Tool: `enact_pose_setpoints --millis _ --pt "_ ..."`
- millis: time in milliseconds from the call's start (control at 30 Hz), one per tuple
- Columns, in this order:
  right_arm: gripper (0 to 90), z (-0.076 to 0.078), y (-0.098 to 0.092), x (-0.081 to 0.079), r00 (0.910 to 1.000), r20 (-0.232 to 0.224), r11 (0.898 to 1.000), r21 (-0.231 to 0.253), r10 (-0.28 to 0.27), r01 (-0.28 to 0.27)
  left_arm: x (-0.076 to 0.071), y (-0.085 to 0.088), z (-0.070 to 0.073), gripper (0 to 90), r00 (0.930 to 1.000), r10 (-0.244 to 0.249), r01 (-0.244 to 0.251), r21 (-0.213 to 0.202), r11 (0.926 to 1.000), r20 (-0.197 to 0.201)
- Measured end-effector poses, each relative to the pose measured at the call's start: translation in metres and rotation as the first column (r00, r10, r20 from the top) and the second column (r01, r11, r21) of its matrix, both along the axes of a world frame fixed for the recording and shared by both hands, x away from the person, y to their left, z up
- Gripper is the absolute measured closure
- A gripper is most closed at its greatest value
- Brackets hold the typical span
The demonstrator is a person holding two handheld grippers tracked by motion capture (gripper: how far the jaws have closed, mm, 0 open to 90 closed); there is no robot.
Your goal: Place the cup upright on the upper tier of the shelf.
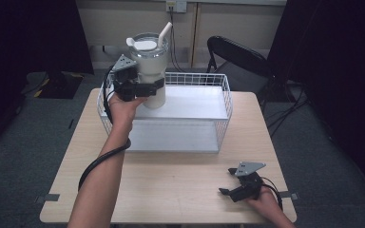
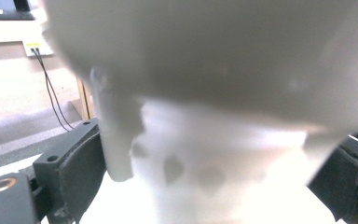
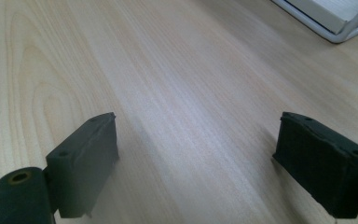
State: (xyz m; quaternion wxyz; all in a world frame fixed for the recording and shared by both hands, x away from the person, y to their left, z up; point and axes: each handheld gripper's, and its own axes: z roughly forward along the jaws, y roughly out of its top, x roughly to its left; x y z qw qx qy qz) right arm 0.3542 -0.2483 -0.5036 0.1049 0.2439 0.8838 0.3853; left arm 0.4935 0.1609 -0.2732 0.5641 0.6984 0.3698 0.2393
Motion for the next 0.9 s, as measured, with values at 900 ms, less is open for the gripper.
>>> enact_pose_setpoints --millis 900 --pt "12.4 0.0 0.0 0.0 1.0 0.0 1.0 0.0 0.0 0.0 -0.05 0.031 -0.013 15.6 0.9934 -0.079 0.086 0.078 0.9933 -0.083"
